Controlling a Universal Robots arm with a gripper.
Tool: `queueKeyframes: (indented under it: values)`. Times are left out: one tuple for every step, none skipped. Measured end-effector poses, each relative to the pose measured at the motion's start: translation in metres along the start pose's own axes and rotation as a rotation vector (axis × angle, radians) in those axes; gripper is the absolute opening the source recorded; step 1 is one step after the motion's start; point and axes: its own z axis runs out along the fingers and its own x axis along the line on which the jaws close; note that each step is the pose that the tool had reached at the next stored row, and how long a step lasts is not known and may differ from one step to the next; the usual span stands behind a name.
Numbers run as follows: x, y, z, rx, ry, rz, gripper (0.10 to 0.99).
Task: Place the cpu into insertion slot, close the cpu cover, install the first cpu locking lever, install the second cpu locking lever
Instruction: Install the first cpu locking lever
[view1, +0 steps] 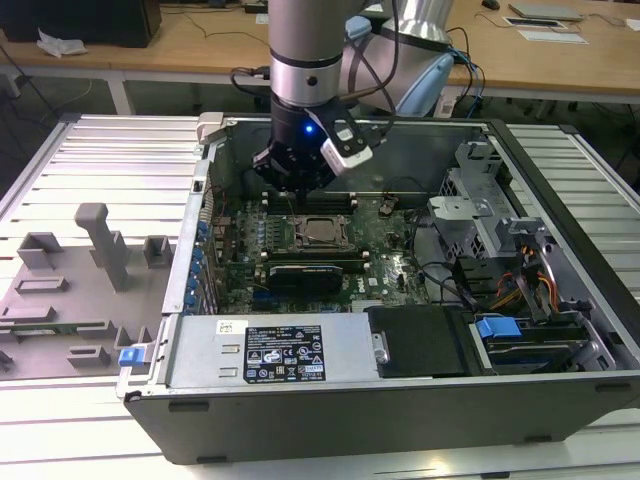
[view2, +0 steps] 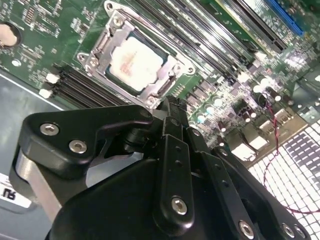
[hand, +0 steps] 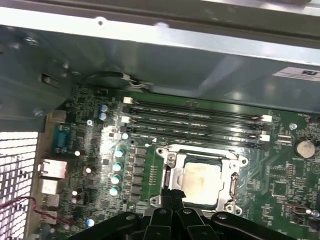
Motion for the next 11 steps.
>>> queueKeyframes:
  values:
    - [0.0029,0.0007,0.0,0.0,0.0,0.0,0.106]
    - [0.0046,0.0011,0.0,0.0,0.0,0.0,0.106]
    - [0.0063,0.0015,0.0,0.0,-0.0001,0.0,0.106]
    - [0.008,0.002,0.0001,0.0,-0.0002,0.0,0.106]
    - [0.0102,0.0025,0.0001,0.0,-0.0001,0.0,0.106]
    - [0.0126,0.0032,0.0002,0.0,-0.0002,0.0,0.106]
    - [0.0143,0.0038,0.0002,0.0,-0.0002,0.0,0.106]
    - [0.0175,0.0047,0.0001,0.0,-0.001,0.0,0.106]
    - [0.0209,0.0058,0.0002,-0.004,-0.0064,-0.001,0.106]
    - [0.0228,0.0061,0.0002,-0.01,-0.0154,-0.001,0.106]
    - [0.0245,0.0064,0.0002,-0.018,-0.0244,-0.001,0.106]
